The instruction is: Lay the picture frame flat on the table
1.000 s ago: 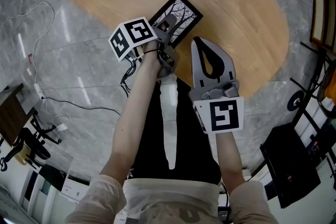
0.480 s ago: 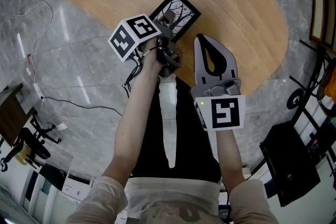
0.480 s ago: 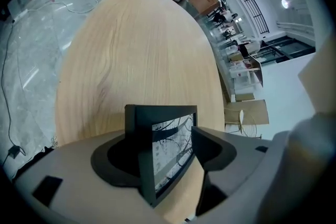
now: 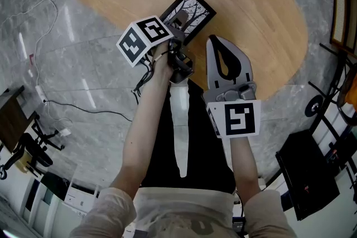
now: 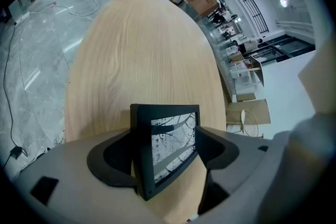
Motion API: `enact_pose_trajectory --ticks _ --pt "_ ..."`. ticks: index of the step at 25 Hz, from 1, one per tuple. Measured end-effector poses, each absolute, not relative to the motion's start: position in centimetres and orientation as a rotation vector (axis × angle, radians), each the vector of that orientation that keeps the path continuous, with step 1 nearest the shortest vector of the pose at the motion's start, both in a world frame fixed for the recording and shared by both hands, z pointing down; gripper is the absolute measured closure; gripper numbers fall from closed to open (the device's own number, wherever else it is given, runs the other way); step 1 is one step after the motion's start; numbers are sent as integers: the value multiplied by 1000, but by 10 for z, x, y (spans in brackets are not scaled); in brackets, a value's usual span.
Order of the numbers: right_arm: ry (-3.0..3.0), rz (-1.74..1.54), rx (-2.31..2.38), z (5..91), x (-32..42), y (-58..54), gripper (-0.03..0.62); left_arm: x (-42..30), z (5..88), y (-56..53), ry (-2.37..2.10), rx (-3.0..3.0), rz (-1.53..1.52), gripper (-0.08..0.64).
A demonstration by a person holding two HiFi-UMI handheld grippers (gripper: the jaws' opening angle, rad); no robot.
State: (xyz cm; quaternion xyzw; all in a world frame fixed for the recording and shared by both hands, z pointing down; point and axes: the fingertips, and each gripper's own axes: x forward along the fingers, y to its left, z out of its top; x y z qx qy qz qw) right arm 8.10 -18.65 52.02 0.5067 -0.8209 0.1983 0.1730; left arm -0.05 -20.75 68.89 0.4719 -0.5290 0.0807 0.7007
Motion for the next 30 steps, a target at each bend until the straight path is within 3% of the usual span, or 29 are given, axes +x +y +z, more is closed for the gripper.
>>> enact_pose_trajectory --ticks 23,30 --pt "-2338 542 1384 520 50 -164 586 -31 683 -178 -1188 1049 152 227" --pt "-2338 428 1430 472 50 -204 586 -34 610 -224 -1186 1207 69 229"
